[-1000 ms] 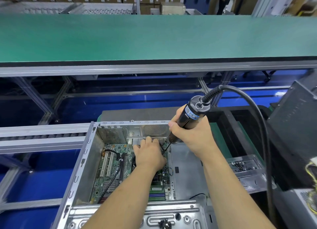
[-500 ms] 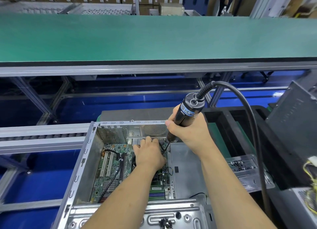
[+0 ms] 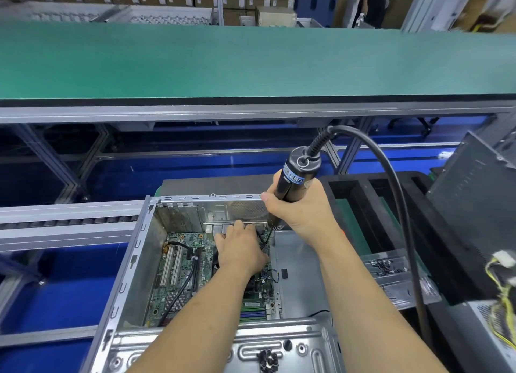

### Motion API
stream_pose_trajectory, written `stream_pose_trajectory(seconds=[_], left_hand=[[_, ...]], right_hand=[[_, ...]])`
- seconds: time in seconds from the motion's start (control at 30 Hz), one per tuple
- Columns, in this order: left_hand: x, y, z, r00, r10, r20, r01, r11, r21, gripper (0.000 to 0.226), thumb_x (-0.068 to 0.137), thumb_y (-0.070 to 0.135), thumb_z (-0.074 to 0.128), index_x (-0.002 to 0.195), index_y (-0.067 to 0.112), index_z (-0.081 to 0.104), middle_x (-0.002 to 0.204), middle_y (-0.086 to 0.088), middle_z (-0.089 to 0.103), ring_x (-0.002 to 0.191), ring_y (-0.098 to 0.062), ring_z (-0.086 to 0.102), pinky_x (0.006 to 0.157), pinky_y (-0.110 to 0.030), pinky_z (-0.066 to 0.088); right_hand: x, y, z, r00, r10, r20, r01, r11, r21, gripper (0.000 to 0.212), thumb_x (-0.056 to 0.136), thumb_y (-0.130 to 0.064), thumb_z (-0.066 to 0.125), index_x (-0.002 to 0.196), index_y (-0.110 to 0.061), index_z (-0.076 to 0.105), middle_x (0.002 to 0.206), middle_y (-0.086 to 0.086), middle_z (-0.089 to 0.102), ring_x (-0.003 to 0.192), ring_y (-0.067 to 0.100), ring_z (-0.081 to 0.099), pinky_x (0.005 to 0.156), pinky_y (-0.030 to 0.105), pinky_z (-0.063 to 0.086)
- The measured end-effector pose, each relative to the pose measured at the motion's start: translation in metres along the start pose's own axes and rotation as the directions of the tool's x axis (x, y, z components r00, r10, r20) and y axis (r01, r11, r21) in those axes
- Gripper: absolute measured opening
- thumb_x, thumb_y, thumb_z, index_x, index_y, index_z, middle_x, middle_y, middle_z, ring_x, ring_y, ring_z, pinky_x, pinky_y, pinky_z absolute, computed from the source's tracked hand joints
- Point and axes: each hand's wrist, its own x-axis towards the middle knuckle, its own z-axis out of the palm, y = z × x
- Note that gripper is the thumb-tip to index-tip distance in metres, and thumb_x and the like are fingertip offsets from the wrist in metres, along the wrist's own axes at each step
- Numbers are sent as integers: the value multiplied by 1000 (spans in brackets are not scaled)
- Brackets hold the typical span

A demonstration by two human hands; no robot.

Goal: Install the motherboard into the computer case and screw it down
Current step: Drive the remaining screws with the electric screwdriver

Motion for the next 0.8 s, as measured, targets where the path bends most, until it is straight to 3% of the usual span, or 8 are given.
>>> stream_pose_trajectory(seconds=[0.07, 0.13, 0.5, 0.63, 0.7, 0.8], left_hand=[[0, 0, 1, 1000, -2, 1, 2, 1000, 2, 53, 77, 45, 66, 126, 33, 52, 118, 3, 44, 121, -21, 40, 100, -43, 27], [1, 0, 2, 1000, -5, 0, 5, 1000, 2, 53, 76, 46, 67, 125, 32, 53, 118, 3, 44, 121, -21, 39, 100, -43, 27], [2, -1, 4, 1000, -5, -9, 5, 1000, -2, 50, 76, 46, 66, 123, 31, 54, 117, 3, 44, 119, -20, 41, 101, -45, 27], [3, -1, 5, 1000, -7, -11, 7, 1000, 2, 51, 76, 45, 66, 123, 32, 54, 118, 3, 45, 119, -20, 41, 101, -45, 27], [3, -1, 4, 1000, -7, -9, 7, 1000, 1, 50, 76, 45, 66, 122, 32, 55, 117, 3, 45, 119, -20, 41, 100, -45, 27], [3, -1, 4, 1000, -9, -1, 9, 1000, 6, 50, 76, 46, 67, 121, 31, 54, 119, 3, 45, 120, -21, 41, 101, -45, 27]], right_hand=[[2, -1, 0, 1000, 0, -10, 0, 1000, -10, 41, 64, -38, 74, 74, -3, 57, 68, 19, 62, 65, 19, 56, 69, 49, 53], [2, -1, -1, 1000, 1, -15, -1, 1000, -5, 34, 65, -38, 73, 73, -9, 58, 71, 24, 62, 65, 22, 57, 72, 54, 54], [2, 4, -3, 998, -52, -33, 51, 998, -21, 18, 68, -36, 70, 72, -20, 62, 69, 19, 63, 65, 25, 59, 70, 54, 55], [2, 5, -5, 997, -73, -17, 73, 997, -21, 7, 71, -31, 72, 69, -28, 66, 70, 15, 65, 64, 17, 60, 68, 37, 56], [1, 6, -6, 996, -83, -19, 83, 997, -8, 13, 73, -28, 75, 70, -22, 64, 67, 10, 65, 62, 16, 59, 65, 31, 55], [1, 5, -8, 996, -85, -20, 86, 996, 12, 27, 70, -34, 79, 68, -12, 62, 65, -1, 64, 63, 16, 60, 67, 32, 54]])
